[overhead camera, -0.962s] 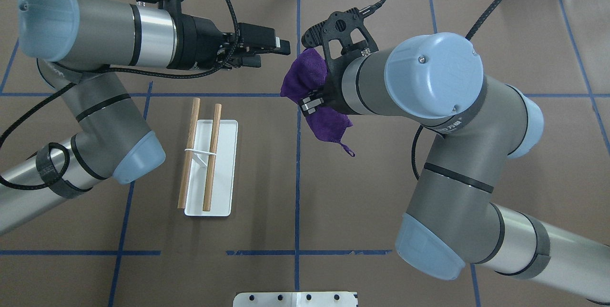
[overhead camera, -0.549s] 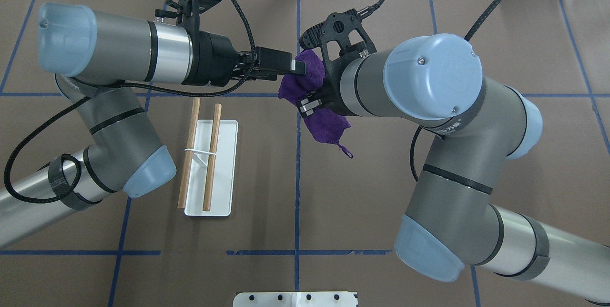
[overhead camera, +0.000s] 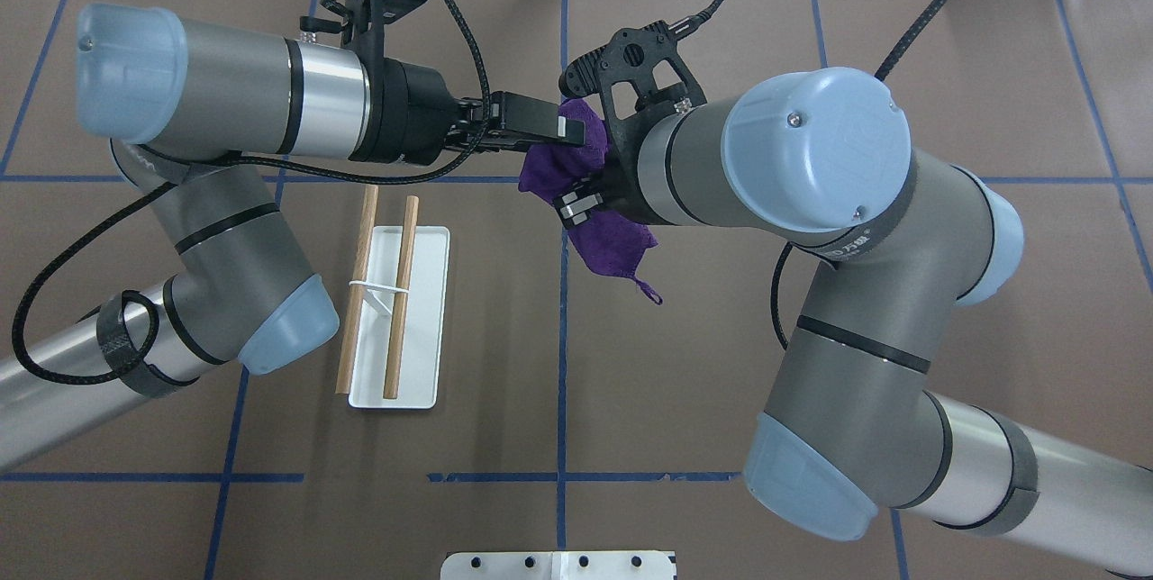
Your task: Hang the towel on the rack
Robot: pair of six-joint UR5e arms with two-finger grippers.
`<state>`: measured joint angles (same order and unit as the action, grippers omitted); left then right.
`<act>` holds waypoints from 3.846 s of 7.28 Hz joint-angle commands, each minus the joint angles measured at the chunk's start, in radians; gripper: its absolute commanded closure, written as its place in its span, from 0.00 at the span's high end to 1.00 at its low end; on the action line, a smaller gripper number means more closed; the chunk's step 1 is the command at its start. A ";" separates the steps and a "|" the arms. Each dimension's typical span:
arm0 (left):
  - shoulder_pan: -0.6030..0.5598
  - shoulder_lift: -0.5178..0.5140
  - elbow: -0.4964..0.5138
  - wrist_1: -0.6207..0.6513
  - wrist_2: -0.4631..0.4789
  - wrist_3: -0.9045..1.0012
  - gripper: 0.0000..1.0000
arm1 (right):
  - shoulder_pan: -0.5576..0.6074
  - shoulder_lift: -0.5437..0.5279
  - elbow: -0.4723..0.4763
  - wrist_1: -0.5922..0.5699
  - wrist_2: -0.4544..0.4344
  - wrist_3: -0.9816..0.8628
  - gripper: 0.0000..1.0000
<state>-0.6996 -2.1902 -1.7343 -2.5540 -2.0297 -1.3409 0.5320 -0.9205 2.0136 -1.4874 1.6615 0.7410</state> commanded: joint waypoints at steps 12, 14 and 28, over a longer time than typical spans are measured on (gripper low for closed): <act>0.015 0.004 -0.005 -0.003 -0.043 -0.001 0.00 | -0.003 -0.017 0.030 -0.005 0.014 0.005 1.00; 0.015 0.003 -0.004 -0.002 -0.043 -0.004 0.00 | -0.003 -0.026 0.039 -0.005 0.012 0.005 1.00; 0.185 0.043 -0.313 0.657 0.355 0.127 0.00 | 0.329 -0.437 0.340 -0.283 0.291 -0.150 1.00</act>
<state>-0.5819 -2.1440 -1.9813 -2.0557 -1.7915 -1.2412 0.8460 -1.3466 2.3578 -1.7521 1.9519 0.6045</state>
